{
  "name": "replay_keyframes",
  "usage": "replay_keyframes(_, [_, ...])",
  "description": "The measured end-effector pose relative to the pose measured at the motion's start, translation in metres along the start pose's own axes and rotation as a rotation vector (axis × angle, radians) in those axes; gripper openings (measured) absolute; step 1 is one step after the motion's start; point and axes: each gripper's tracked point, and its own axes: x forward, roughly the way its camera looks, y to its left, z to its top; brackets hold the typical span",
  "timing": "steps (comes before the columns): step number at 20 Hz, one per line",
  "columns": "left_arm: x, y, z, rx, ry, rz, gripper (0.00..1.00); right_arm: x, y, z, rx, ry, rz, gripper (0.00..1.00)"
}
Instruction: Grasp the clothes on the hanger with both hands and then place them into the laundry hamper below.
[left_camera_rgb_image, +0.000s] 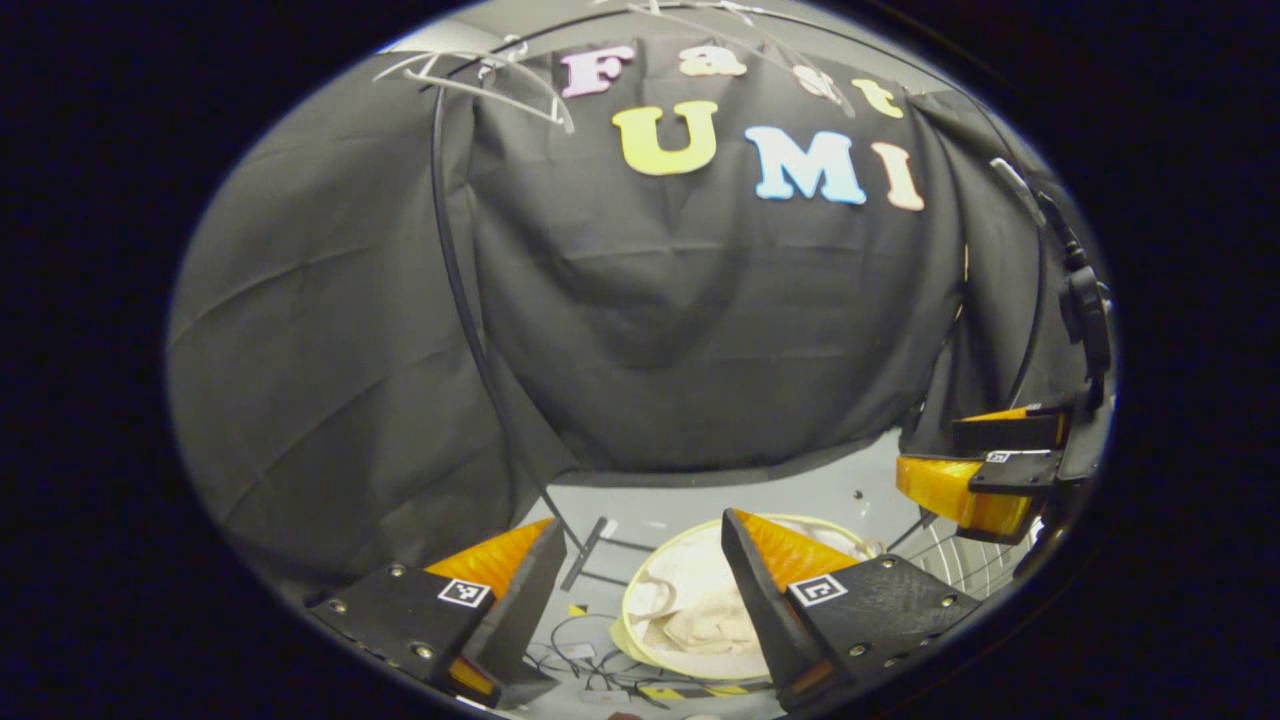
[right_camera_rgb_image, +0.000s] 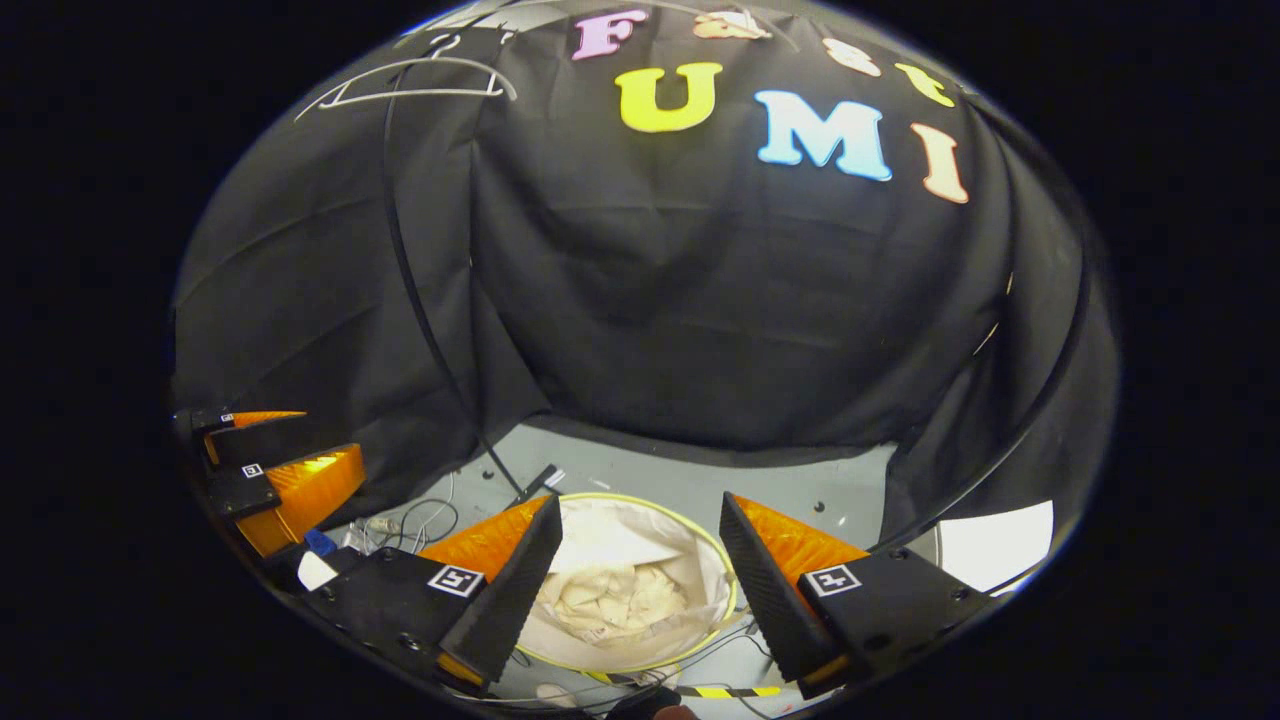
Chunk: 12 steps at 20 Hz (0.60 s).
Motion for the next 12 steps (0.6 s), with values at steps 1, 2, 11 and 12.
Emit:
replay_keyframes(1, [-0.007,0.003,0.017,-0.003,-0.032,-0.006,0.92,-0.012,-0.001,0.012,0.004,-0.033,-0.013,1.0])
replay_keyframes(2, [-0.016,0.004,0.03,-0.004,-0.065,-0.014,0.92,-0.023,-0.002,0.024,0.011,-0.074,-0.027,1.0])
replay_keyframes(11, [-0.101,-0.003,0.151,-0.02,-0.332,-0.021,0.92,-0.126,-0.034,0.118,0.051,-0.352,-0.112,0.97])
replay_keyframes(12, [-0.109,-0.005,0.161,-0.026,-0.354,-0.023,0.92,-0.137,-0.038,0.125,0.056,-0.374,-0.117,1.0])
